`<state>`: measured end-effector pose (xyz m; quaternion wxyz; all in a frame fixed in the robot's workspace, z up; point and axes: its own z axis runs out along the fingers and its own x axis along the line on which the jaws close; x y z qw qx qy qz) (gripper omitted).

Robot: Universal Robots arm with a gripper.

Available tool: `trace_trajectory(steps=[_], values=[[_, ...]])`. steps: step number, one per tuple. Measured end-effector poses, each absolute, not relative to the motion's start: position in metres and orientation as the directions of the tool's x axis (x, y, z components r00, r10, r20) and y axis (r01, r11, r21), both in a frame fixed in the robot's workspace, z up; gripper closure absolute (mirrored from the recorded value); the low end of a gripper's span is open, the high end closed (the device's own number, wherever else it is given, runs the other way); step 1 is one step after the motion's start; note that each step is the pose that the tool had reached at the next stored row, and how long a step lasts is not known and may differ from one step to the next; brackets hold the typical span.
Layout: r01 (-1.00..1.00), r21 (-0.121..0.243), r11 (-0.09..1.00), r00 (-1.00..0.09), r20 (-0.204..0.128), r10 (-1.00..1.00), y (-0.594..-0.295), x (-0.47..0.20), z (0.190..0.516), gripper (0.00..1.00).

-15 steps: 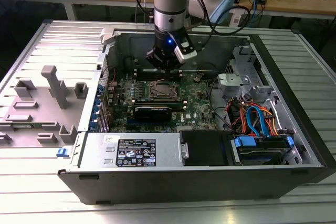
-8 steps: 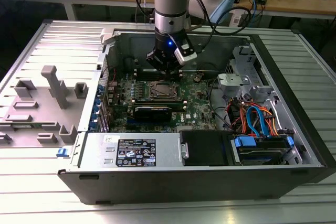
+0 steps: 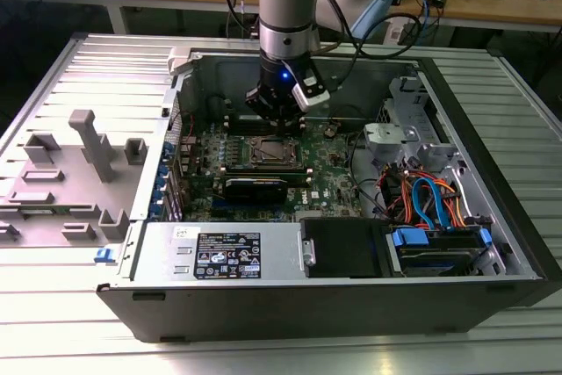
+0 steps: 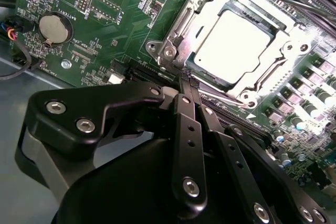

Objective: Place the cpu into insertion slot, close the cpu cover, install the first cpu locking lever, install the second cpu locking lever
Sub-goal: 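Install the first cpu locking lever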

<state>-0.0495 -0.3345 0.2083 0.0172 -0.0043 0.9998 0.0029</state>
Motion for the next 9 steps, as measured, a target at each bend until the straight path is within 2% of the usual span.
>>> trace_trajectory(steps=[9], values=[[-0.009,0.01,1.0,-0.999,-0.034,-0.008,-0.3345,-0.0485,0.2073,0.89]])
